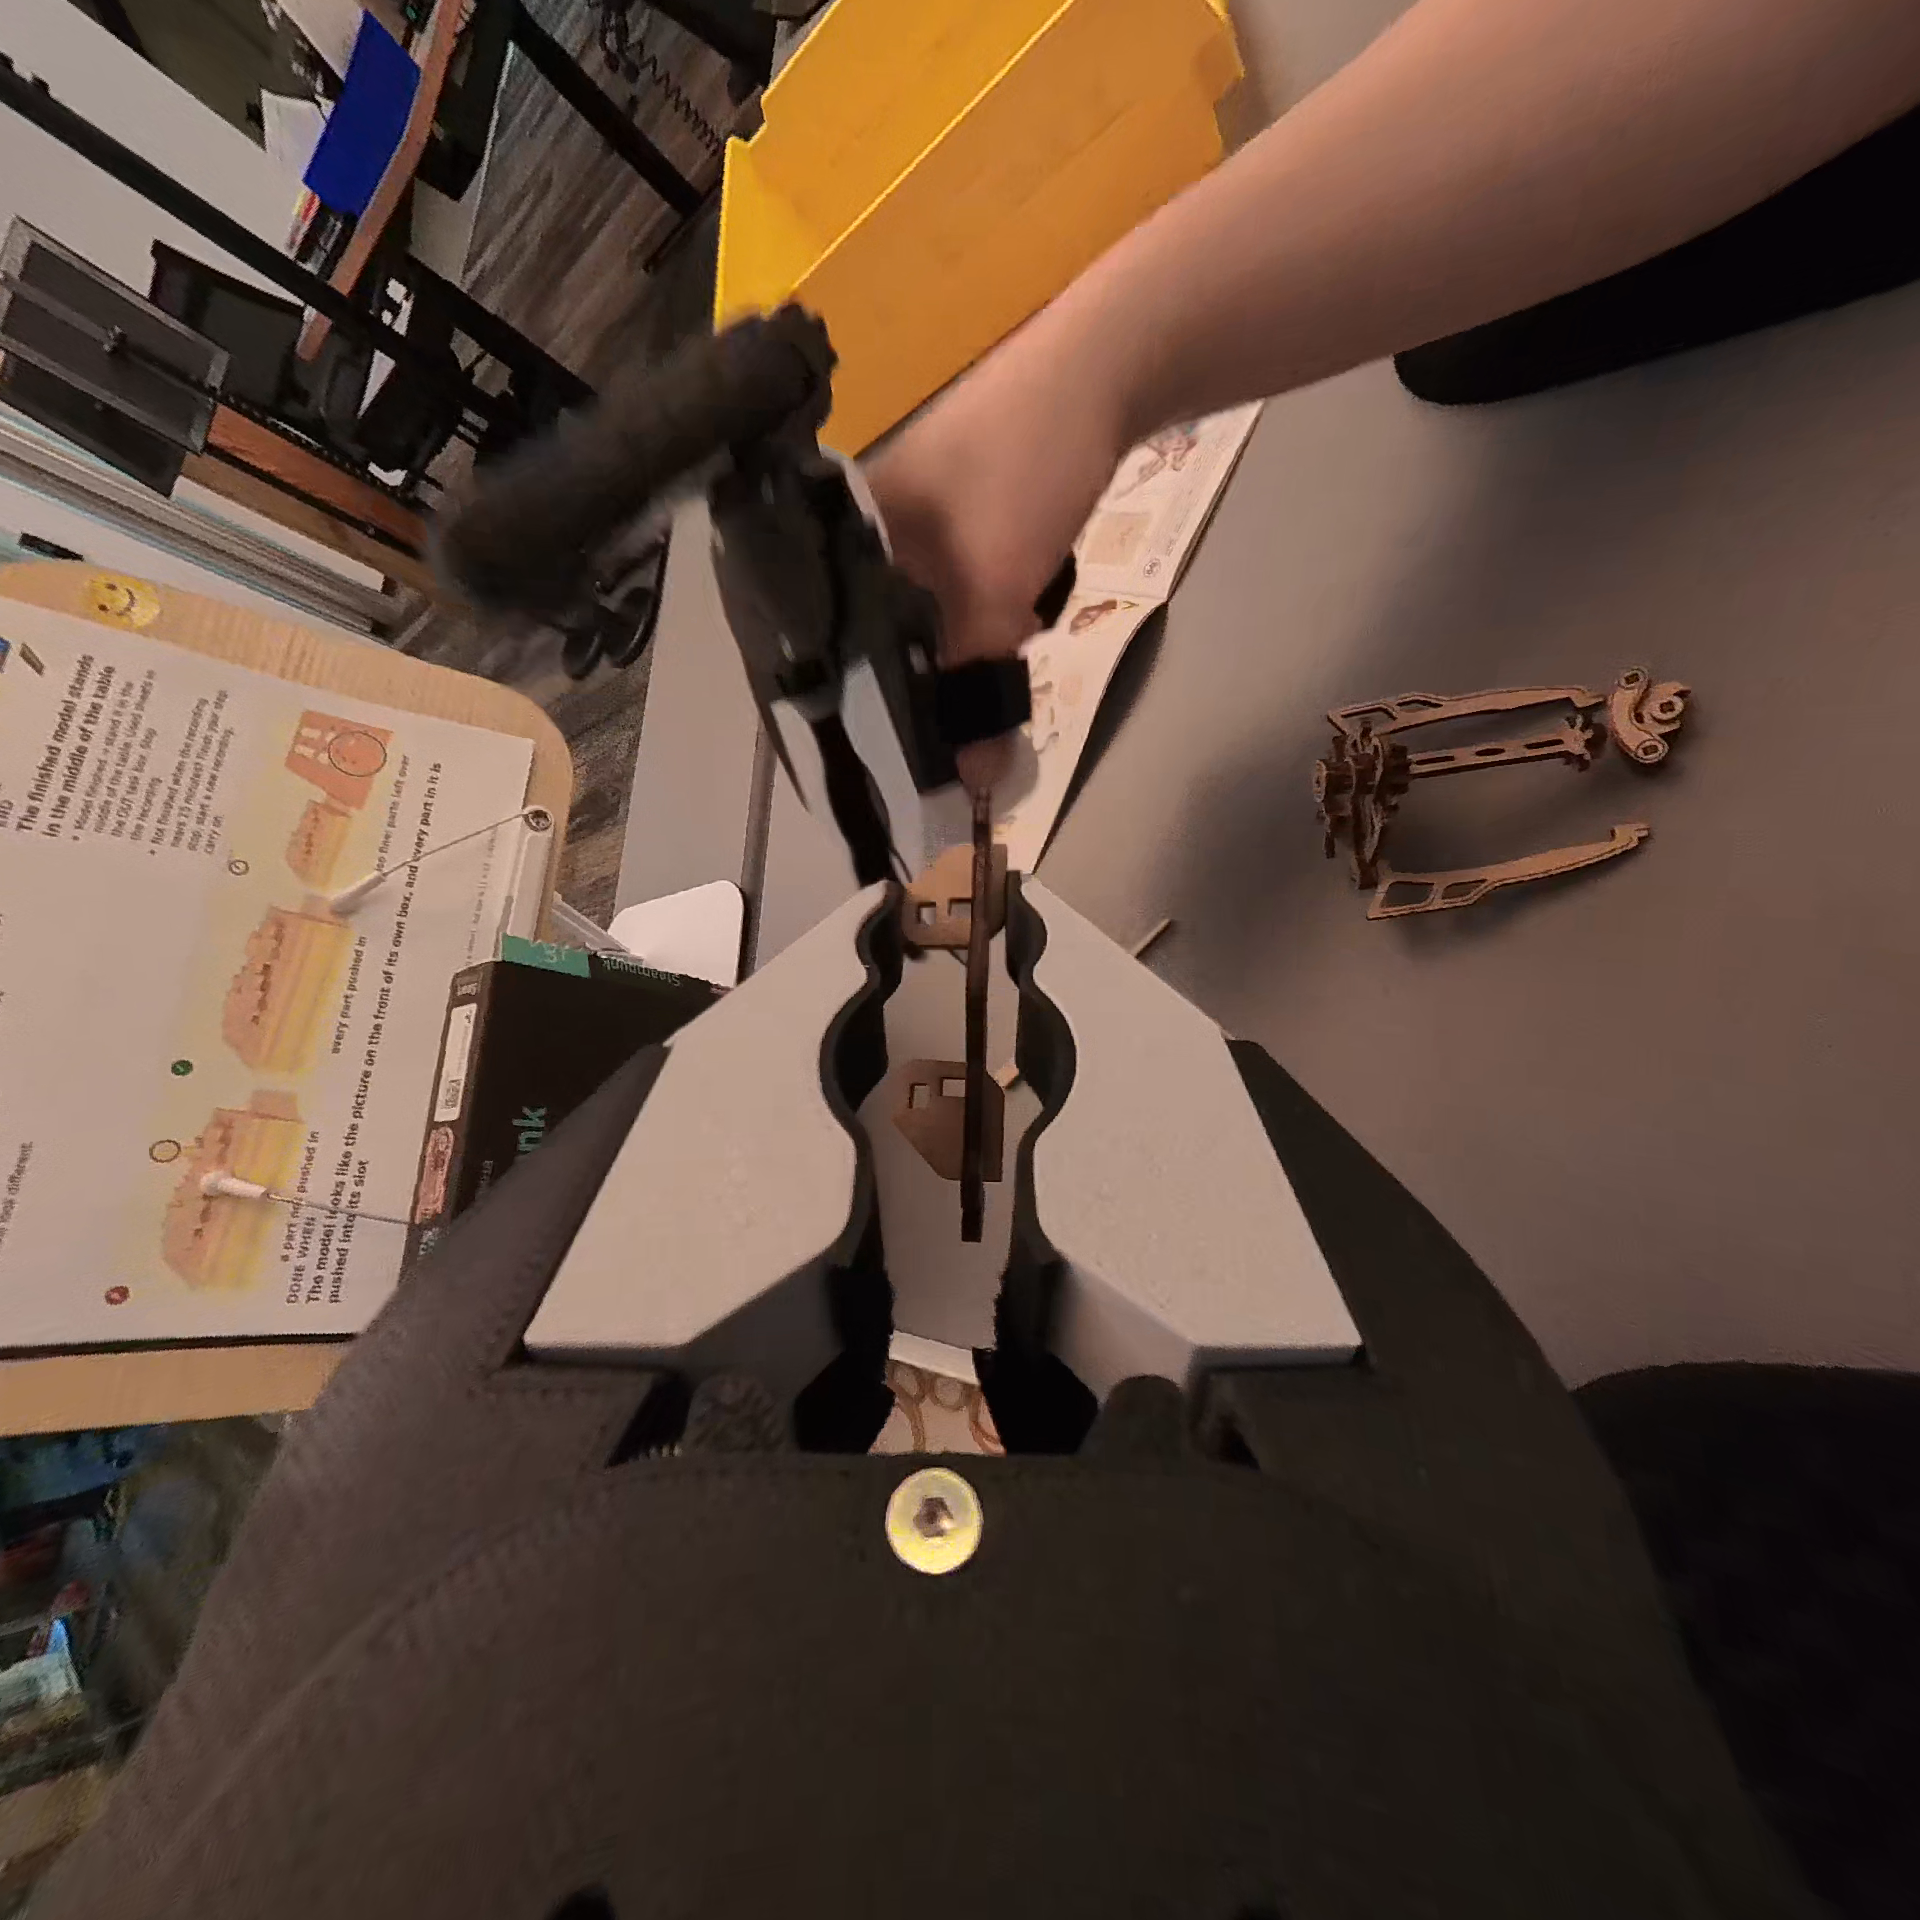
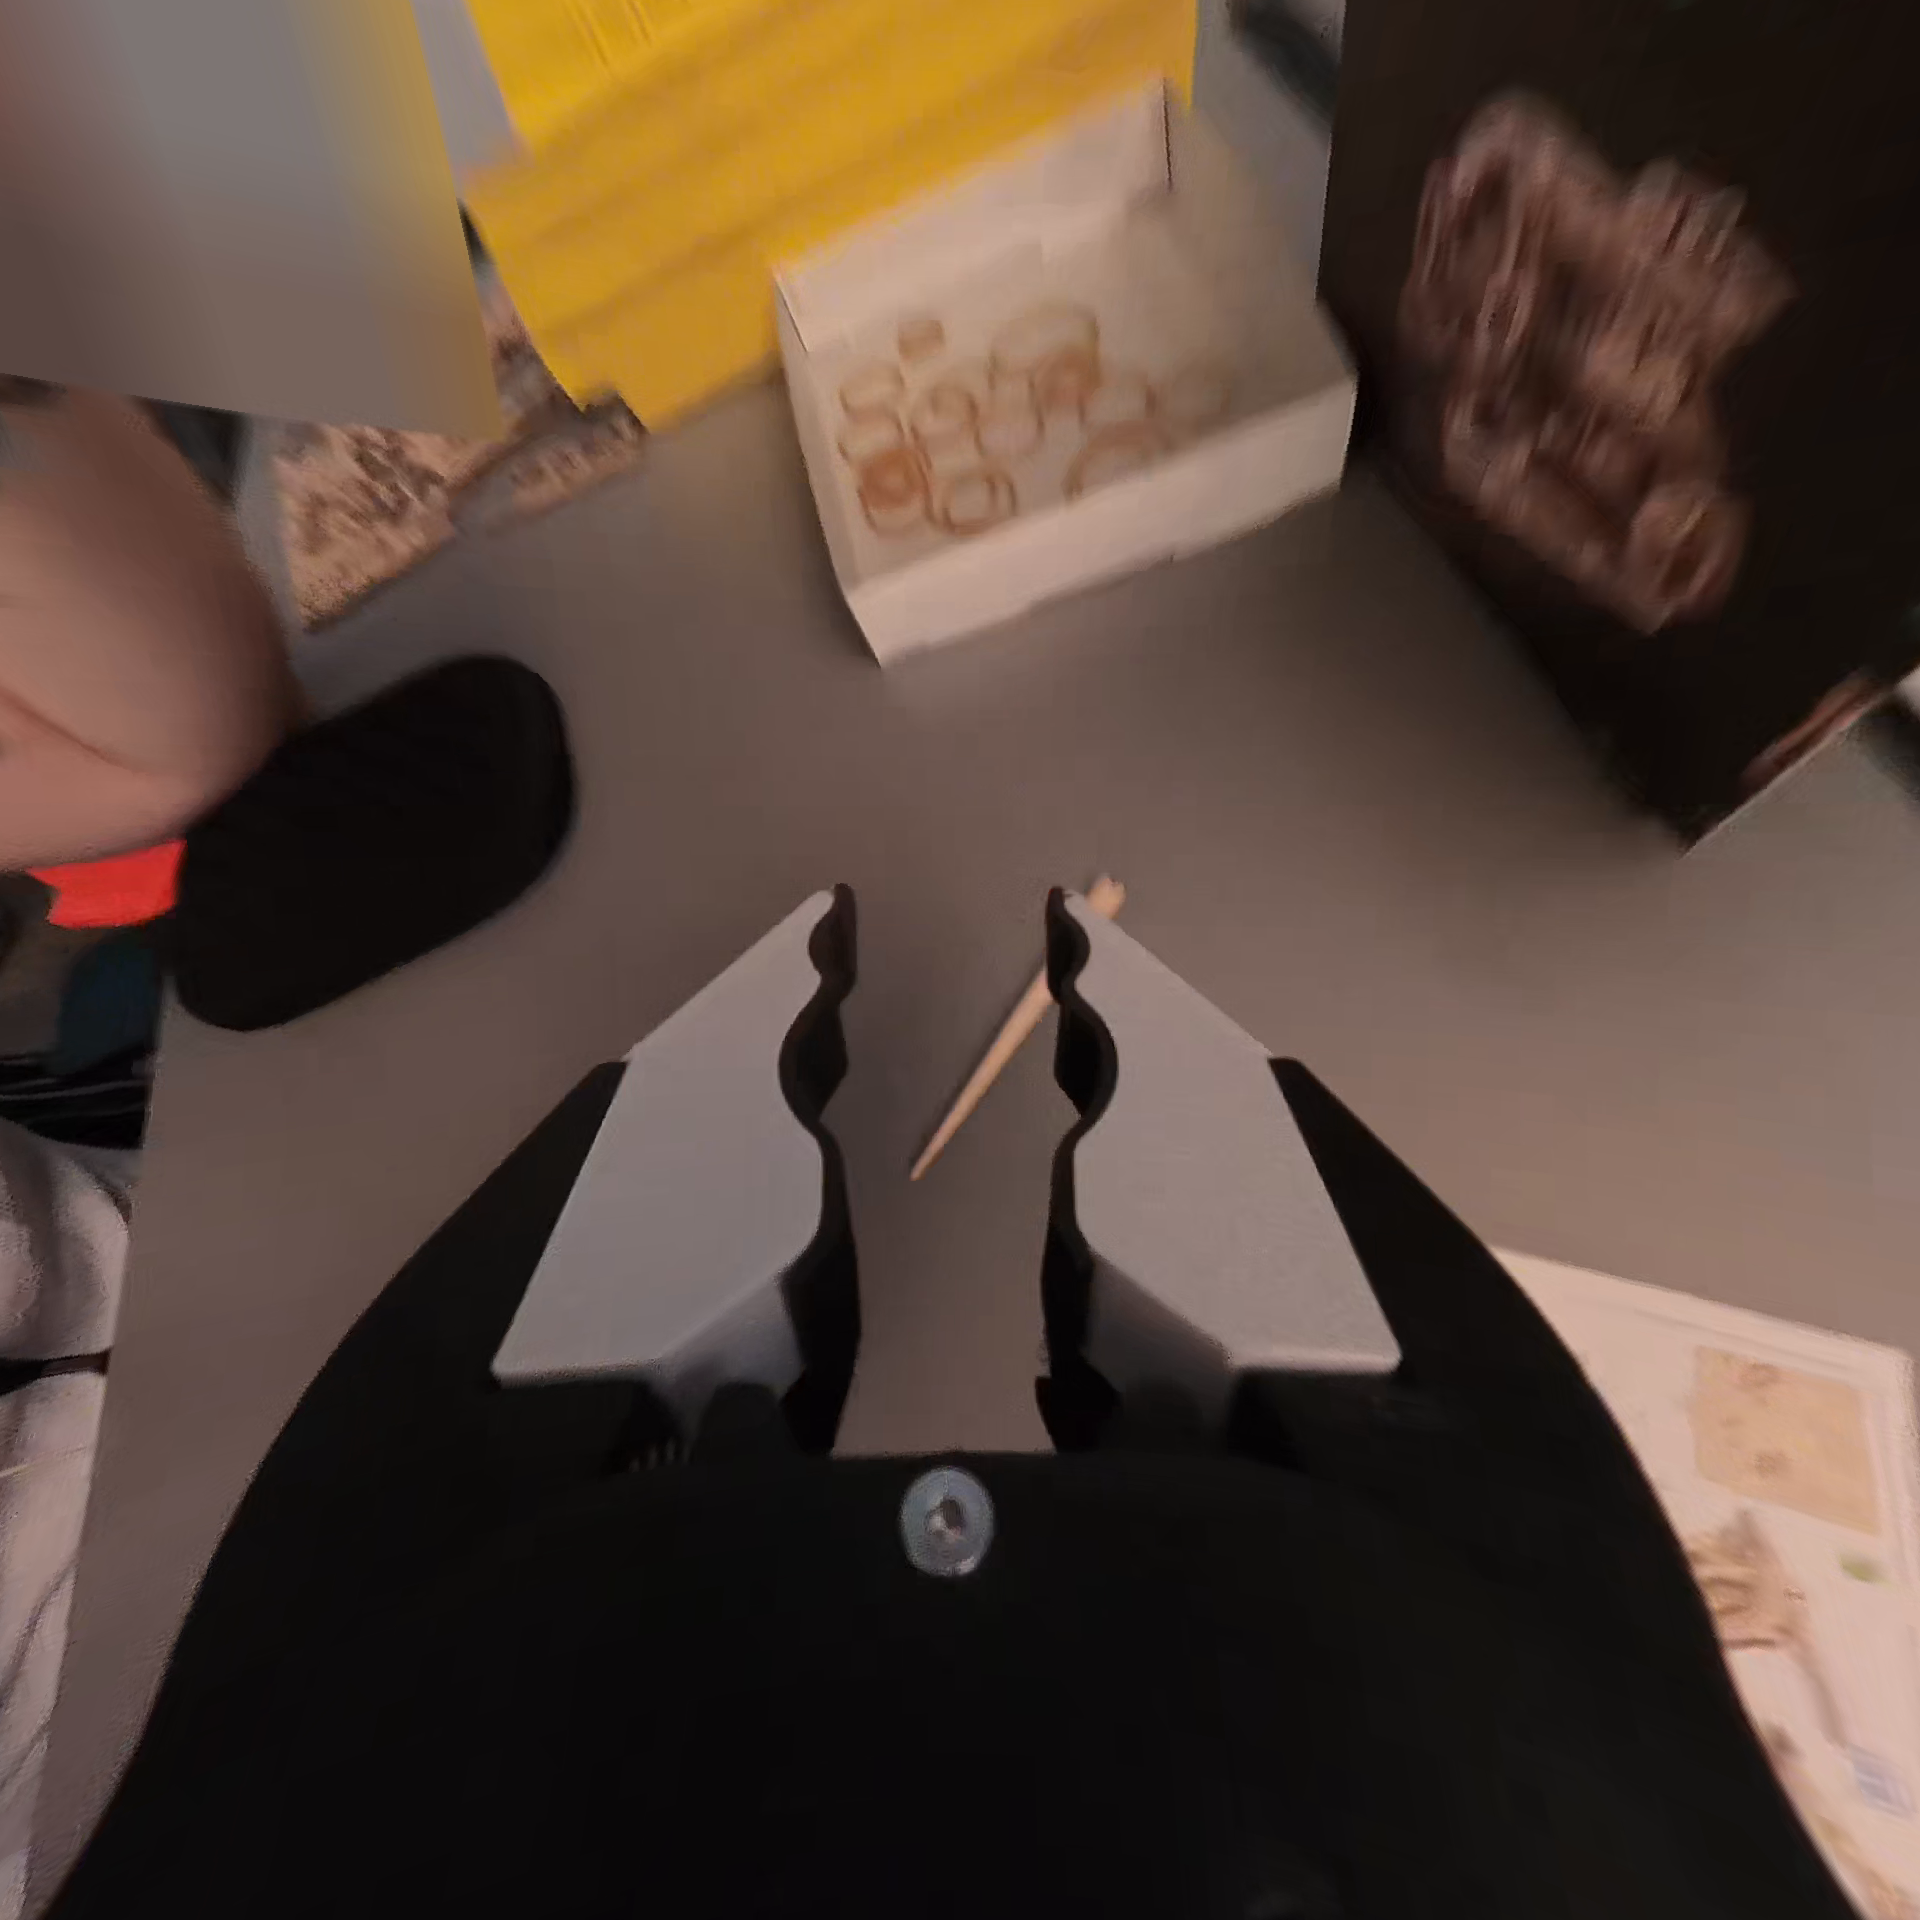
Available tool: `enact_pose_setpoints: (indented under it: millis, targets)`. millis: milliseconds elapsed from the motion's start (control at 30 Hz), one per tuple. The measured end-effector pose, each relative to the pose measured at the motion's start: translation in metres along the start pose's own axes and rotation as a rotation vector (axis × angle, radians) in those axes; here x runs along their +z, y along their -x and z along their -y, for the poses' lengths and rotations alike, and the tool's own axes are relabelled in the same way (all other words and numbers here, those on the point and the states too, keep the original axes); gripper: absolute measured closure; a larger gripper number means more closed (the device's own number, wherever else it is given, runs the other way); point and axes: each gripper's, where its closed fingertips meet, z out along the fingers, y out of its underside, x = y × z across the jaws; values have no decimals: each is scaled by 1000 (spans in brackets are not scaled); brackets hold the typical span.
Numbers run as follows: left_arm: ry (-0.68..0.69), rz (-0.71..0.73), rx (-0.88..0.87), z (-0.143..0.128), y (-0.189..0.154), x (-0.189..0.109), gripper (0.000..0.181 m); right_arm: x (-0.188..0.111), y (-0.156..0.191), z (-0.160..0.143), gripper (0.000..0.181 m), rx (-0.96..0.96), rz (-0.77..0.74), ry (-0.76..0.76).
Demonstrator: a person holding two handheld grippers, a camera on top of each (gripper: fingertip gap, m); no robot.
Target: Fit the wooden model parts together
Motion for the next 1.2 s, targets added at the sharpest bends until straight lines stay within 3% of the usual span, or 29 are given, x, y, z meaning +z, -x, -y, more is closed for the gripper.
enact_pose_setpoints:
  millis: [133, 200, 300, 567, 700, 1000, 1200]
  targets:
    - [-4, -40, -98, -5, 0, 8, 164, -98, 88, 76, 162, -425, 45, -413]
    - [-47, -66, -161, 0, 0, 12, 164, -120, 122, 75, 172, -582, 36, -444]
    - [-182, -192, -283, 25, -12, 21, 164, -112, 130, 45, 164, -530, 23, -317]
    - [-241, -389, -359, 46, -50, 49, 164, -101, 127, -1, 175, -295, 130, -371]
    - [-212, -437, -370, 43, -62, 60, 164, -95, 125, -16, 180, -252, 202, -363]
    - [-217, -488, -354, 38, -73, 70, 165, -104, 122, -34, 181, -342, 94, -452]
    - [-134, -556, -445, 18, -98, 51, 148, -106, 137, -61, 181, -445, 42, -477]
